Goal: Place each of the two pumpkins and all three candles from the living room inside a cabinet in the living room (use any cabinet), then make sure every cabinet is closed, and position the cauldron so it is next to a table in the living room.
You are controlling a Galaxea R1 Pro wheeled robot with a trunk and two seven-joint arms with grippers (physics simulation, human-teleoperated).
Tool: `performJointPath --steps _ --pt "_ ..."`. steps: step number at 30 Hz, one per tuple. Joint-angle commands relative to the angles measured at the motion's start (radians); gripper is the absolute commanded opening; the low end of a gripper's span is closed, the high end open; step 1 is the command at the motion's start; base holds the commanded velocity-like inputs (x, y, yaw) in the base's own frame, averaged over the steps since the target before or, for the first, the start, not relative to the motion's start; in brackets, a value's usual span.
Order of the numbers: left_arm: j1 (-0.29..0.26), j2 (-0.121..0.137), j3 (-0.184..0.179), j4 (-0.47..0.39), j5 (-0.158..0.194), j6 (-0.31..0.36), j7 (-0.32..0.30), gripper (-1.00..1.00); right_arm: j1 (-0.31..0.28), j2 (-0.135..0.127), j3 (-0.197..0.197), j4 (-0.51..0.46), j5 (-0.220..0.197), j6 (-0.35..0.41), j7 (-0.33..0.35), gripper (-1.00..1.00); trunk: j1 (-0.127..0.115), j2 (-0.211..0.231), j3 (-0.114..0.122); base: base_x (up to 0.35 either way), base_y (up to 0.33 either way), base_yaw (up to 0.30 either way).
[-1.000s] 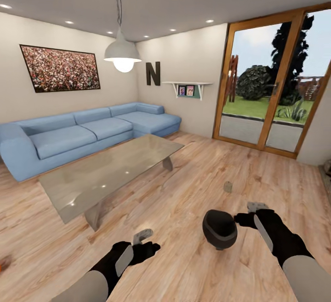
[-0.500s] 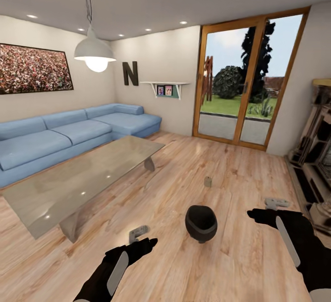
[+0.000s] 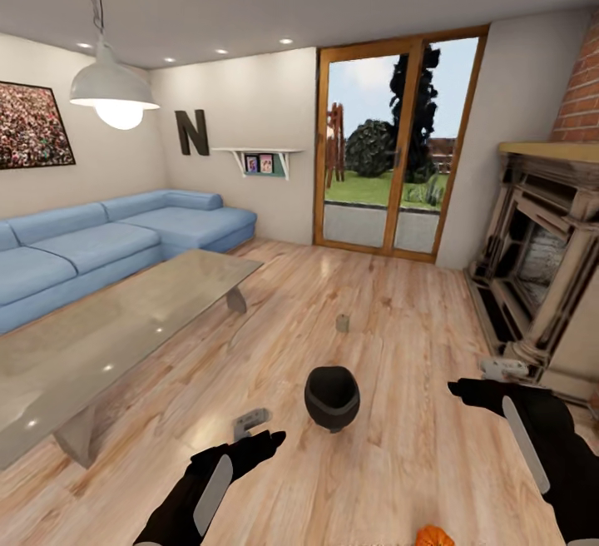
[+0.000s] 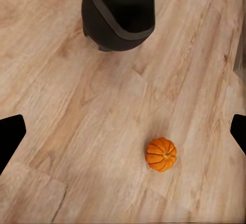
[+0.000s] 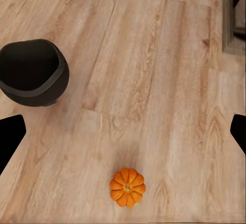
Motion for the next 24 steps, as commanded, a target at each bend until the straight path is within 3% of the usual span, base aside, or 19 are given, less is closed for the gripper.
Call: performJointPath --steps 1,11,14,24 --pt "0.0 0.0 0.0 0.0 0.0 0.0 0.0 1.0 0.002 0.0 0.0 -0.003 0.001 0.0 0.0 1.0 0.0 0.0 0.0 0.005 -0.043 -0.299" --pt "0.0 -0.001 -0.005 0.001 0.0 0.001 0.0 1.0 0.006 0.0 0.0 -0.008 0.001 0.0 0.0 1.0 0.0 0.0 0.0 0.105 -0.169 -0.299" --pt "0.0 0.0 -0.022 0.001 0.0 0.001 0.001 1.0 0.006 0.0 0.0 -0.009 0.001 0.0 0.0 1.0 0.0 0.0 0.0 0.084 -0.132 -0.299" --pt "-0.001 0.002 -0.031 0.002 0.0 0.001 0.001 1.0 0.006 -0.001 -0.003 -0.009 0.0 0.002 0.0 1.0 0.0 0.0 0.0 0.003 -0.005 -0.299"
